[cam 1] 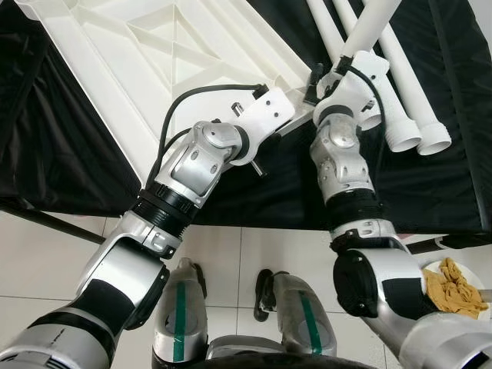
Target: Building children table
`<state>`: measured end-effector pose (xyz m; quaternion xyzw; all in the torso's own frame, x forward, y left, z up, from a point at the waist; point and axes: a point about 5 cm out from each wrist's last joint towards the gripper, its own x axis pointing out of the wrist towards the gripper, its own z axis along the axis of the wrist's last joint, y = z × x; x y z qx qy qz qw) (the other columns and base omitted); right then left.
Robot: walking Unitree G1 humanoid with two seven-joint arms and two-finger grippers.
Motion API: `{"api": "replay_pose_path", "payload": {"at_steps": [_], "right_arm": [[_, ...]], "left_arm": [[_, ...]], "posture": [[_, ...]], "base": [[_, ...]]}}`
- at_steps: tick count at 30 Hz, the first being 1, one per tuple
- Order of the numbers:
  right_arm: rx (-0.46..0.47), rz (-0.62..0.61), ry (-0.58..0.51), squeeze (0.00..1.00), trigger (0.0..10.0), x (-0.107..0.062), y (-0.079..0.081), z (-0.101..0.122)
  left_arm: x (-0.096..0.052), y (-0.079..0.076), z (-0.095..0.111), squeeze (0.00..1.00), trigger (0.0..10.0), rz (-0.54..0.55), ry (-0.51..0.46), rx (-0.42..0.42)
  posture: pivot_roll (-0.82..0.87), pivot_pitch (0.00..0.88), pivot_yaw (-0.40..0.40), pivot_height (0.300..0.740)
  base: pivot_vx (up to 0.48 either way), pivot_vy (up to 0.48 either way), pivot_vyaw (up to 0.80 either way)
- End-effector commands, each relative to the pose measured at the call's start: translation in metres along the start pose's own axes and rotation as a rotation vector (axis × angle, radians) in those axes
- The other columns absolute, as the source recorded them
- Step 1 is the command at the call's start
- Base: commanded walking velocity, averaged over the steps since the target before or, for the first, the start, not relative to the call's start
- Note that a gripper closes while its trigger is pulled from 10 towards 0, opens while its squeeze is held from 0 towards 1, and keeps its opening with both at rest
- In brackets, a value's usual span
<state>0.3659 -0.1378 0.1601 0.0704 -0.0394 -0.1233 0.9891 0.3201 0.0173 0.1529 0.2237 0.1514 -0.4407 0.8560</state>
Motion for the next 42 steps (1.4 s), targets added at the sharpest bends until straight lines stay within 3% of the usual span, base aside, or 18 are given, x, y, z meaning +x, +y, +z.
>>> {"api": "replay_pose_path", "payload": {"at_steps": [1,2,9,10,12,13,21,24,30,42], "right_arm": [[-0.001,0.01,0.03,1.0,10.0,0.0,0.001,-0.005],[-0.007,0.027,0.023,0.0,10.0,0.001,0.0,-0.003],[-0.021,0.082,0.005,0.0,10.0,0.008,-0.007,0.004],[-0.037,0.191,0.006,0.0,10.0,0.015,-0.01,0.011],[-0.037,0.191,0.006,0.0,10.0,0.015,-0.01,0.011],[-0.079,0.304,0.015,0.0,10.0,0.022,-0.016,0.018],[-0.105,0.325,0.017,0.0,10.0,0.03,-0.029,0.025],[-0.11,0.346,0.028,0.0,10.0,0.03,-0.031,0.024],[-0.198,0.578,0.025,0.0,10.0,0.022,-0.015,0.02],[-0.276,0.728,0.036,0.0,10.0,0.027,-0.037,0.031]], "left_arm": [[-0.001,-0.005,0.015,0.0,10.0,-0.016,-0.056,0.035],[0.0,-0.005,0.015,0.0,10.0,-0.016,-0.057,0.035],[0.0,-0.005,0.015,0.0,10.0,-0.017,-0.056,0.038],[-0.001,-0.006,0.015,0.0,10.0,-0.018,-0.057,0.038],[-0.001,-0.006,0.015,0.0,10.0,-0.018,-0.057,0.038],[0.0,-0.007,0.015,0.0,10.0,-0.021,-0.057,0.039],[0.0,-0.008,0.015,0.0,10.0,-0.021,-0.058,0.038],[0.0,-0.008,0.015,0.0,10.0,-0.022,-0.059,0.038],[0.001,-0.009,0.016,0.0,10.0,-0.027,-0.059,0.042],[0.001,-0.011,0.016,0.0,10.0,-0.034,-0.061,0.042]], "posture": [[0.05,0.075,-0.028,0.74],[0.05,0.073,-0.028,0.74],[0.05,0.069,-0.029,0.74],[0.05,0.068,-0.029,0.74],[0.05,0.068,-0.029,0.74],[0.05,0.066,-0.032,0.74],[0.05,0.061,-0.034,0.74],[0.05,0.06,-0.033,0.74],[0.05,0.052,-0.028,0.74],[0.05,0.05,-0.029,0.74]], "base": [[0.0,0.0,0.0],[0.0,0.0,0.0],[0.0,0.0,0.0],[0.0,0.0,0.0],[0.0,0.0,0.0],[0.0,0.0,0.0],[0.0,0.0,0.0],[0.0,0.0,0.0],[0.0,0.0,0.0],[0.0,0.0,0.0]]}}
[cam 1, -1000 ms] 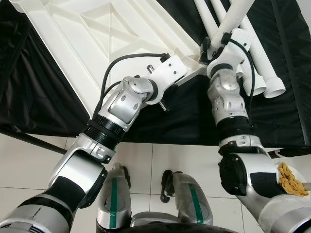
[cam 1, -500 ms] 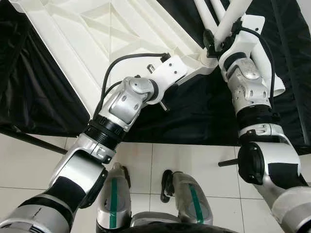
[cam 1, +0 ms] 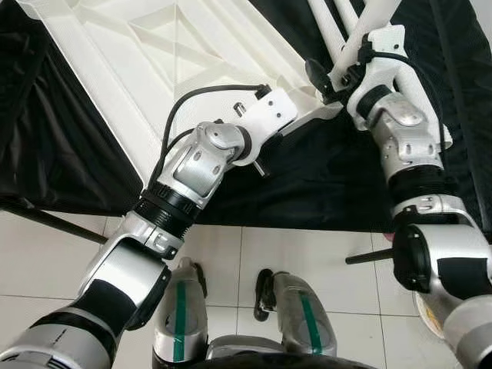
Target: Building children table
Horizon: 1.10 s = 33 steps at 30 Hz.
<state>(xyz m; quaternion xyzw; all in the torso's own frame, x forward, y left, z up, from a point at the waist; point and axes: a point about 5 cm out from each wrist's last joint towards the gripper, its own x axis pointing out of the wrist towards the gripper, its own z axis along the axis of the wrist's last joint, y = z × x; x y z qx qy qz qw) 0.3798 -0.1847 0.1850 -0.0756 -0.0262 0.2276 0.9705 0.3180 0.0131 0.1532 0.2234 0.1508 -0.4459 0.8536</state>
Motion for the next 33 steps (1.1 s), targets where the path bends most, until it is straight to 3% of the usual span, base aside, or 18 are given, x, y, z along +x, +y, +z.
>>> {"api": "replay_pose_path", "payload": {"at_steps": [1,5,10,11,12,24,25,27,28,33], "right_arm": [[-0.015,0.017,0.003,0.0,10.0,-0.001,-0.004,0.002],[-0.029,0.038,0.017,0.0,10.0,-0.008,-0.017,0.003],[-0.027,0.057,0.03,0.0,10.0,-0.01,-0.02,0.002],[-0.019,0.073,0.037,0.0,0.4,-0.012,-0.021,0.0],[-0.016,0.082,0.051,0.0,0.0,-0.014,-0.022,-0.003],[0.019,0.147,0.066,0.0,0.0,-0.017,-0.019,-0.01],[0.028,0.126,0.067,0.0,8.0,-0.016,-0.019,-0.01],[0.034,0.111,0.067,0.0,8.0,-0.016,-0.019,-0.01],[0.044,0.097,0.067,0.0,10.0,-0.015,-0.019,-0.01],[0.083,0.026,0.059,0.0,10.0,-0.012,-0.02,-0.009]], "left_arm": [[-0.001,-0.008,0.014,0.0,10.0,-0.023,-0.058,0.039],[-0.001,-0.007,0.014,0.0,10.0,-0.022,-0.058,0.039],[-0.001,-0.007,0.015,0.0,10.0,-0.022,-0.058,0.039],[-0.001,-0.007,0.014,0.0,10.0,-0.023,-0.057,0.039],[-0.001,-0.007,0.014,0.0,10.0,-0.023,-0.057,0.038],[-0.002,-0.006,0.015,0.0,10.0,-0.022,-0.055,0.034],[-0.002,-0.006,0.015,0.0,10.0,-0.022,-0.055,0.035],[-0.002,-0.006,0.015,0.0,10.0,-0.021,-0.055,0.035],[-0.002,-0.006,0.015,0.0,10.0,-0.02,-0.055,0.035],[-0.002,-0.005,0.015,0.0,10.0,-0.017,-0.055,0.034]], "posture": [[0.05,0.05,-0.029,0.74],[0.05,0.052,-0.027,0.74],[0.05,0.052,-0.027,0.74],[0.05,0.058,-0.024,0.74],[0.05,0.058,-0.024,0.74],[0.05,0.075,-0.022,0.74],[0.05,0.075,-0.023,0.74],[0.05,0.075,-0.023,0.74],[0.05,0.075,-0.023,0.74],[0.05,0.081,-0.028,0.74]], "base": [[0.0,0.0,0.0],[0.0,0.0,0.0],[0.0,0.0,0.0],[0.0,0.0,0.0],[0.0,0.0,0.0],[0.0,0.0,0.0],[0.0,0.0,0.0],[0.0,0.0,0.0],[0.0,0.0,0.0],[0.0,0.0,0.0]]}}
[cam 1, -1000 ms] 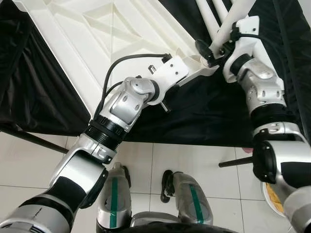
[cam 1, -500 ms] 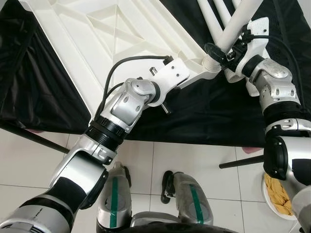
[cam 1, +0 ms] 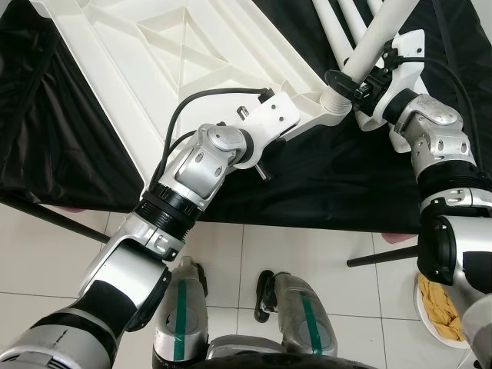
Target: Building children table
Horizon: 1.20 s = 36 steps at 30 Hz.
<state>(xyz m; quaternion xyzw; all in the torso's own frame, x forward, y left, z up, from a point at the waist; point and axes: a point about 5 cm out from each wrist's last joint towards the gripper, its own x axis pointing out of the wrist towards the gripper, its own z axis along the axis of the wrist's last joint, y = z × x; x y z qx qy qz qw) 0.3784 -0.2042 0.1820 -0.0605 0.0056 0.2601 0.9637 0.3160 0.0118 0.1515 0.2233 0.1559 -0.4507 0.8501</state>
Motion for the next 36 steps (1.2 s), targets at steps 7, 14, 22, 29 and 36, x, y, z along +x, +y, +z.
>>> {"api": "replay_pose_path", "payload": {"at_steps": [7,14,22,29,36], "right_arm": [[0.085,-0.205,-0.014,0.0,10.0,0.005,0.005,-0.008],[0.142,-0.31,-0.033,0.0,10.0,0.011,0.019,-0.013],[0.224,-0.638,-0.049,0.0,10.0,0.019,0.043,-0.019],[0.256,-0.884,-0.054,0.0,10.0,0.024,0.057,-0.017],[0.251,-0.917,-0.055,0.0,10.0,0.021,0.062,-0.017]], "left_arm": [[-0.003,-0.001,0.017,0.0,10.0,0.002,-0.066,0.035],[-0.003,-0.001,0.018,0.0,10.0,0.006,-0.067,0.033],[-0.003,0.001,0.017,0.0,10.0,0.01,-0.066,0.031],[-0.003,0.0,0.018,0.0,10.0,0.012,-0.07,0.029],[-0.004,0.0,0.015,0.0,10.0,0.013,-0.066,0.024]], "posture": [[0.05,0.084,-0.03,0.74],[0.05,0.086,-0.037,0.74],[0.05,0.08,-0.038,0.74],[0.06,0.068,-0.039,0.74],[0.06,0.052,-0.045,0.74]], "base": [[0.0,0.0,0.0],[0.0,0.0,0.0],[0.0,0.0,0.0],[0.0,0.0,0.0],[0.0,0.0,0.0]]}}
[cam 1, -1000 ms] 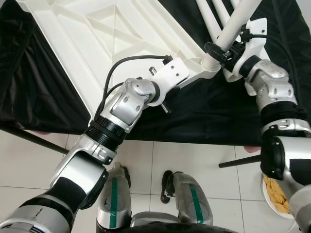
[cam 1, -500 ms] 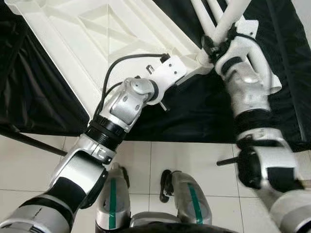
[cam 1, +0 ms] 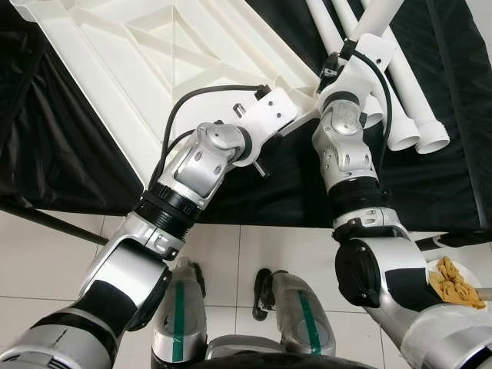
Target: Building children table
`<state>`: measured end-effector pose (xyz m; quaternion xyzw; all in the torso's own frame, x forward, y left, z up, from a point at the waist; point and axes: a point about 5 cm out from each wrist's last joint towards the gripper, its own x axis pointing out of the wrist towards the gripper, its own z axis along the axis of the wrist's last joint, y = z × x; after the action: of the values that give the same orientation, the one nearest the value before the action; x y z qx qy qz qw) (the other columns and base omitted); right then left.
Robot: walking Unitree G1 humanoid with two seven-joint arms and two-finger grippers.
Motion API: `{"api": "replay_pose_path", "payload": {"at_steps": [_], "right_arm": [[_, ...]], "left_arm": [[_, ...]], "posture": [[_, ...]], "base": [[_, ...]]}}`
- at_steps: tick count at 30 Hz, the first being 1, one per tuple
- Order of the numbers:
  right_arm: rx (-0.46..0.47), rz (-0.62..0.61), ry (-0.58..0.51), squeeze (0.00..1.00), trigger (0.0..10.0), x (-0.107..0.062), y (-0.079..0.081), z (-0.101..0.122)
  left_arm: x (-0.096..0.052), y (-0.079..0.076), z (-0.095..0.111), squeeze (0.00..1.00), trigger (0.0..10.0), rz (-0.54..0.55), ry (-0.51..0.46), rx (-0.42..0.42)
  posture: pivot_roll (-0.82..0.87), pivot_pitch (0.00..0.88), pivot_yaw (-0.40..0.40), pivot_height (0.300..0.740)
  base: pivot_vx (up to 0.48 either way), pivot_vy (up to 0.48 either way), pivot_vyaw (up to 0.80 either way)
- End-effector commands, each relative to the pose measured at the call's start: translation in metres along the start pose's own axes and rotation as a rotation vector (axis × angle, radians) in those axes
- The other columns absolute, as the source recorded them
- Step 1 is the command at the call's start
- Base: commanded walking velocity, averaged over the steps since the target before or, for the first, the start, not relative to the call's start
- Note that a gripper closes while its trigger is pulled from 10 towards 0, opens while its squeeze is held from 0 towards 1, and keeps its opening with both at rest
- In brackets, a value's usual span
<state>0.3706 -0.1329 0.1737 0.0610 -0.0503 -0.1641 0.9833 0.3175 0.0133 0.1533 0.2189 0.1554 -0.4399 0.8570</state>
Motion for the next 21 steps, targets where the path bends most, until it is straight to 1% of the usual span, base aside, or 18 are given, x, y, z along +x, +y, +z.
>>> {"api": "replay_pose_path", "payload": {"at_steps": [1,4,8,12,15,19,20,21], "right_arm": [[-0.002,-0.064,0.066,0.0,10.0,-0.003,-0.013,-0.015],[-0.007,-0.078,0.076,0.0,10.0,-0.004,-0.014,-0.017],[-0.045,-0.121,0.1,0.0,10.0,-0.009,-0.014,-0.025],[-0.071,-0.118,0.083,0.0,10.0,-0.01,-0.011,-0.025],[-0.038,-0.056,0.092,0.0,10.0,-0.013,-0.005,-0.027],[-0.021,-0.046,0.108,0.0,10.0,-0.014,-0.004,-0.028],[-0.025,-0.025,0.112,1.0,10.0,-0.015,-0.003,-0.029],[-0.025,-0.025,0.112,1.0,10.0,-0.015,-0.003,-0.029]], "left_arm": [[-0.003,-0.003,0.014,0.0,10.0,-0.01,-0.064,0.036],[-0.003,-0.002,0.013,0.0,10.0,-0.008,-0.062,0.033],[-0.004,-0.002,0.01,0.0,10.0,-0.003,-0.057,0.024],[-0.004,-0.002,0.01,0.0,10.0,-0.005,-0.058,0.022],[-0.003,-0.003,0.009,0.0,10.0,-0.006,-0.057,0.021],[-0.003,-0.004,0.009,0.0,10.0,-0.007,-0.057,0.021],[-0.003,-0.003,0.009,0.0,10.0,-0.006,-0.057,0.02],[-0.003,-0.003,0.009,0.0,10.0,-0.006,-0.057,0.02]], "posture": [[0.06,0.052,-0.045,0.74],[0.06,0.052,-0.045,0.74],[0.06,0.033,-0.042,0.74],[0.06,0.024,-0.041,0.74],[0.06,0.013,-0.039,0.74],[0.06,0.011,-0.04,0.74],[0.06,0.007,-0.04,0.74],[0.06,0.007,-0.04,0.74]], "base": [[0.0,0.0,0.0],[0.0,0.0,0.0],[0.0,0.0,0.0],[0.0,0.0,0.0],[0.0,0.0,0.0],[0.0,0.0,0.0],[0.0,0.0,0.0],[0.0,0.0,0.0]]}}
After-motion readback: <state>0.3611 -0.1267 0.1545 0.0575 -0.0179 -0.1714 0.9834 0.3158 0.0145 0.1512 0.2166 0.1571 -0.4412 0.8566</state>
